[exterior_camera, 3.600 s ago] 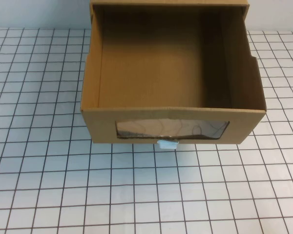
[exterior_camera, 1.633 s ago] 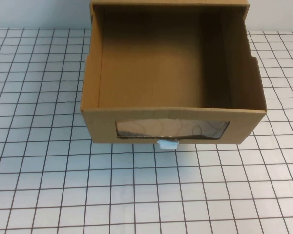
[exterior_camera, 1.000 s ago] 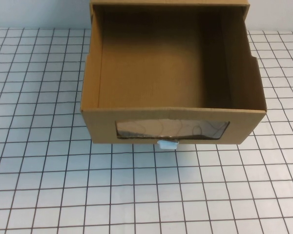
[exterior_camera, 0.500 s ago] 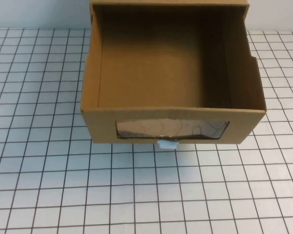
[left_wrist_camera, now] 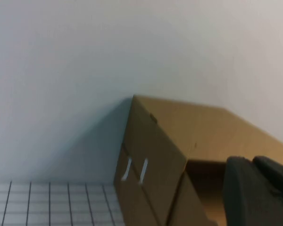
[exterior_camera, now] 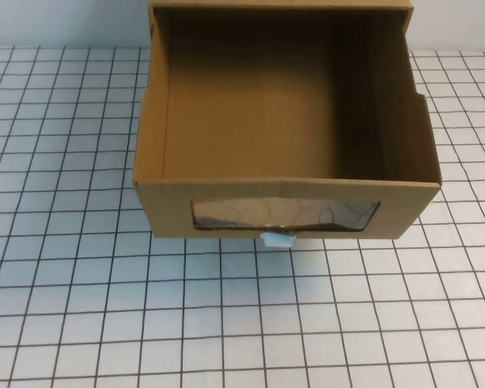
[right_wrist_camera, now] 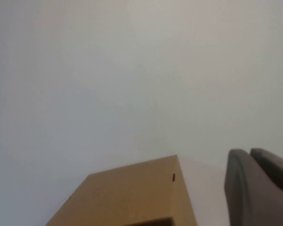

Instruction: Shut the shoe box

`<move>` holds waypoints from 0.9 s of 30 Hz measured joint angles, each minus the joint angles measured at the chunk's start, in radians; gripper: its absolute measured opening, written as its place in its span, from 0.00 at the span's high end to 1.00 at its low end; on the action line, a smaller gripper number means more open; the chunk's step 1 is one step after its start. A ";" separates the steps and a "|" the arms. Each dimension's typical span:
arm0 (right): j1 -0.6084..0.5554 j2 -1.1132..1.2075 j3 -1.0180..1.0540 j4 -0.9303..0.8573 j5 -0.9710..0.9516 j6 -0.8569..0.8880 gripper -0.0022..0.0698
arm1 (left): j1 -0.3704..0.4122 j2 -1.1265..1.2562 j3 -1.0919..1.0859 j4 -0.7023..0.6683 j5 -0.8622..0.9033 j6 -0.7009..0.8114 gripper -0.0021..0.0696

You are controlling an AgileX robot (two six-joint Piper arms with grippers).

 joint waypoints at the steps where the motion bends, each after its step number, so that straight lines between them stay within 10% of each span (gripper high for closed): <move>1: 0.000 0.002 0.002 0.008 0.000 0.000 0.99 | 0.000 0.035 -0.008 -0.003 0.017 0.023 0.98; 11: 0.074 0.143 0.008 0.084 0.088 -0.076 0.99 | 0.000 0.466 -0.271 -0.198 0.219 0.334 0.98; 19: 0.455 0.360 0.000 0.108 0.115 -0.532 0.99 | 0.000 0.858 -0.627 -0.578 0.459 0.686 0.98; 27: 0.736 0.536 -0.012 0.226 0.132 -1.046 0.99 | -0.014 1.228 -1.064 -0.736 0.638 0.729 0.98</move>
